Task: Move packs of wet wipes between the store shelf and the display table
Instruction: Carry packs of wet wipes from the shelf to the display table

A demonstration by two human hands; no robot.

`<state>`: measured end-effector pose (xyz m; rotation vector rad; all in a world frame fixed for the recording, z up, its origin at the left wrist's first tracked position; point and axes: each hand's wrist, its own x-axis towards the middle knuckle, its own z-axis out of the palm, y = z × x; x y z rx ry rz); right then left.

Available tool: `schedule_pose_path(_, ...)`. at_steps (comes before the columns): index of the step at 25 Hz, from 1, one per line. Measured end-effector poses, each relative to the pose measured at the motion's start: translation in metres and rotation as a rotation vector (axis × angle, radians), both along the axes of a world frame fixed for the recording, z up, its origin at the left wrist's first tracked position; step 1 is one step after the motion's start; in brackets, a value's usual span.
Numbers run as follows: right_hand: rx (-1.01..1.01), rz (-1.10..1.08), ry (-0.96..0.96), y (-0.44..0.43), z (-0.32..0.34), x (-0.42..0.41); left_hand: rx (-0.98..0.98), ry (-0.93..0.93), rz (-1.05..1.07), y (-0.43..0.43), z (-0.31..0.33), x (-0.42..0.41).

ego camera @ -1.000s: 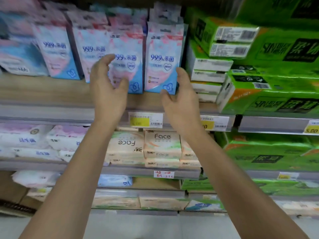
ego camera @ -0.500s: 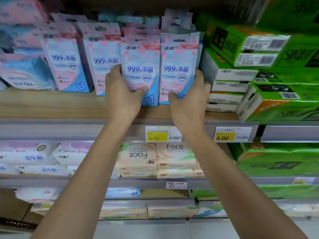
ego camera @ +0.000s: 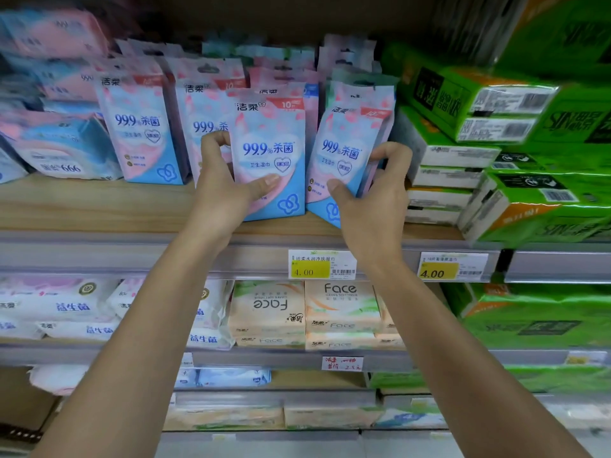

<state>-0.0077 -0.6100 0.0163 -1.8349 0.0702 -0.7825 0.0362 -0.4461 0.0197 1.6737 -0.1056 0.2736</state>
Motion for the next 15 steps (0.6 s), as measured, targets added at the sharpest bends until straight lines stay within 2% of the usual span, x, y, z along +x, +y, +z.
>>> schedule_pose_path(4, 0.102, 0.074, -0.073, 0.003, 0.006, -0.002, -0.053, -0.052, -0.036, 0.003, 0.011, -0.016)
schedule_pose_path(7, 0.193, 0.202, -0.112, 0.005, 0.015, -0.006, -0.115, -0.080, 0.022, 0.026, 0.018, -0.036)
schedule_pose_path(12, 0.404, 0.628, 0.038, 0.024, 0.013, -0.033, -0.190, -0.052, 0.160, 0.079, 0.011, -0.099)
schedule_pose_path(15, 0.432, 0.865, 0.209, 0.047, -0.012, -0.056, -0.252, -0.015, 0.309, 0.095, -0.013, -0.158)
